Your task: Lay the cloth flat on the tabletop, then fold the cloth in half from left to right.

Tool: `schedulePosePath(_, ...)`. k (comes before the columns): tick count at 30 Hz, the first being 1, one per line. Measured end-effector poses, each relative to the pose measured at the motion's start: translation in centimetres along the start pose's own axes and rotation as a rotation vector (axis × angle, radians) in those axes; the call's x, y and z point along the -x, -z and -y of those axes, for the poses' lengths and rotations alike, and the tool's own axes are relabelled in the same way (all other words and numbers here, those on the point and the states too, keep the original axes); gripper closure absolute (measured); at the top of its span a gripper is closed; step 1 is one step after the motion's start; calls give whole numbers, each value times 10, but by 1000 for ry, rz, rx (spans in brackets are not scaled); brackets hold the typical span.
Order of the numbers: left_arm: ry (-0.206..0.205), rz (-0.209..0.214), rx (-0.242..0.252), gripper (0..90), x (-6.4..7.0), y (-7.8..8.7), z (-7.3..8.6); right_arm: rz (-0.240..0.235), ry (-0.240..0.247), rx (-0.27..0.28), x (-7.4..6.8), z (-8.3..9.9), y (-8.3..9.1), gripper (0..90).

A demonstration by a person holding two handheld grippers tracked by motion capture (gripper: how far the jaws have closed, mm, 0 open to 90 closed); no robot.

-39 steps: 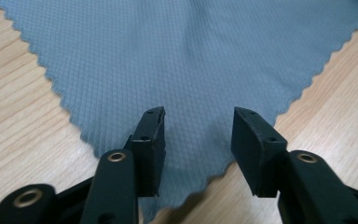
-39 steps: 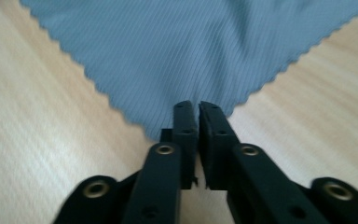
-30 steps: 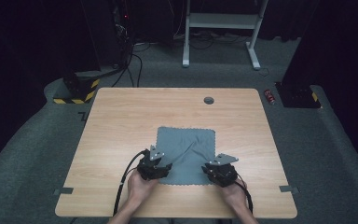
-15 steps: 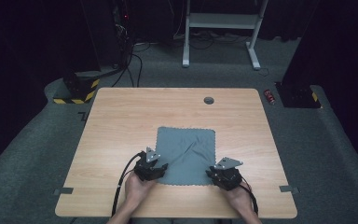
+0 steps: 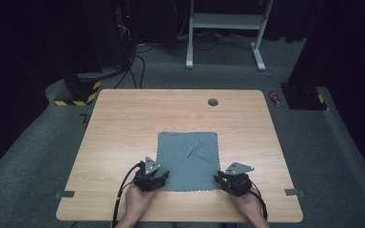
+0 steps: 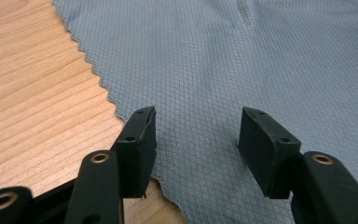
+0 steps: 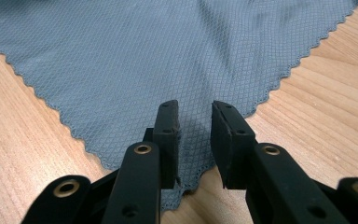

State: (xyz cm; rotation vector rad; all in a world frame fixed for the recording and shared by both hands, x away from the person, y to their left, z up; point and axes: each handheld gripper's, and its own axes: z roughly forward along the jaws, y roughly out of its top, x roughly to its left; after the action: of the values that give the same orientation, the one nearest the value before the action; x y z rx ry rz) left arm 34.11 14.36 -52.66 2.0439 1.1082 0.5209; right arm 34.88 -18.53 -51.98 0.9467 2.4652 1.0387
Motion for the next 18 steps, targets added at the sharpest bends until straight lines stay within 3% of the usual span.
schedulePosePath(7,-4,15,-4,430,0,0,0,-14,-21,26,-1,2,-1,642)
schedulePosePath(11,-18,28,-9,366,2,-1,-1,0,-71,9,-3,-1,-1,627)
schedulePosePath(16,38,85,-27,371,-9,2,-7,-11,-77,35,-9,-9,-5,619)
schedulePosePath(18,24,72,-17,370,-12,3,-11,-20,-61,46,-12,-14,-6,607)
